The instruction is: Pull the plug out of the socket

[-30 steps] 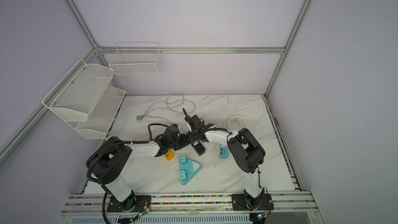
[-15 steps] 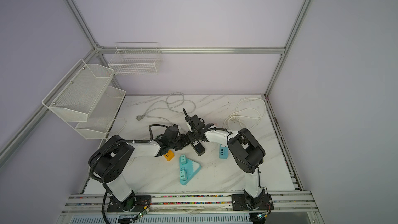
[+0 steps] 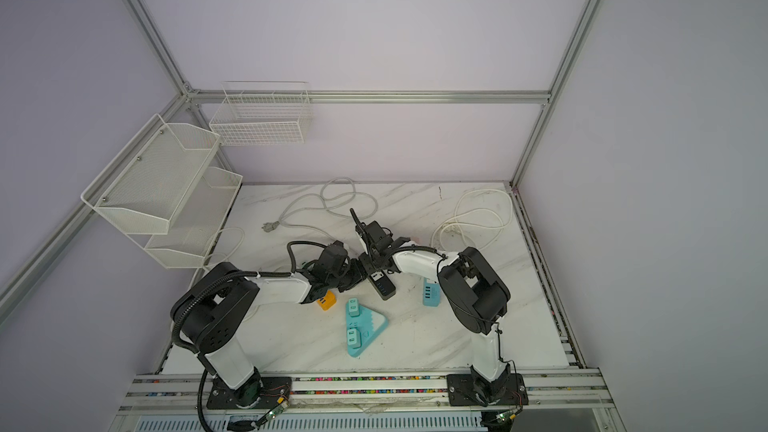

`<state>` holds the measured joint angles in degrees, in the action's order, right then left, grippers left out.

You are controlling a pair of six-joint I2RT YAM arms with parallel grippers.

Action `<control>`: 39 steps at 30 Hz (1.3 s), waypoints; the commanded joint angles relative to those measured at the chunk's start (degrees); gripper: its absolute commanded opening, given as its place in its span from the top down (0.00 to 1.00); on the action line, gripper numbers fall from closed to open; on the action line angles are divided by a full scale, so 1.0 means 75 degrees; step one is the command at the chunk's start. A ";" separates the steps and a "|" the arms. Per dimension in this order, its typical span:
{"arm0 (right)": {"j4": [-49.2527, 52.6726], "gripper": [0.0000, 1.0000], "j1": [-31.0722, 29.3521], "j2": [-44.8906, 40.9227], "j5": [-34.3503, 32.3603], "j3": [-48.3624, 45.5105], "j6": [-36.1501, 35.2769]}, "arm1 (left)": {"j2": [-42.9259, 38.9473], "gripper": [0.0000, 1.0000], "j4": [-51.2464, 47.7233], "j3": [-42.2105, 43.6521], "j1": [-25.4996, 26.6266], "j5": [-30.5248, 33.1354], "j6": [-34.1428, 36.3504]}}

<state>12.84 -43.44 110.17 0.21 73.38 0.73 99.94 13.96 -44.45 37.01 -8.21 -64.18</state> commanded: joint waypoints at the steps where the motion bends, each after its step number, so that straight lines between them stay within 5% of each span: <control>1: -0.0228 0.83 -0.0020 -0.0254 0.0365 0.0251 -0.0042 | 0.0174 0.72 -0.0532 0.0300 0.0165 0.0109 -0.0079; 23: -0.0251 0.83 0.0128 -0.1368 -0.0047 -0.0197 -0.0063 | -0.0083 0.72 -0.0817 0.0104 0.0174 0.0201 0.0050; 39: -0.1085 0.83 0.1288 -0.2549 0.1655 -0.1184 0.1773 | -0.0784 0.70 -0.1674 -0.1134 0.0171 0.0424 0.0848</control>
<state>8.95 -36.21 93.65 8.29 66.57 8.47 97.71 4.43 -47.99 37.98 -6.44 -60.84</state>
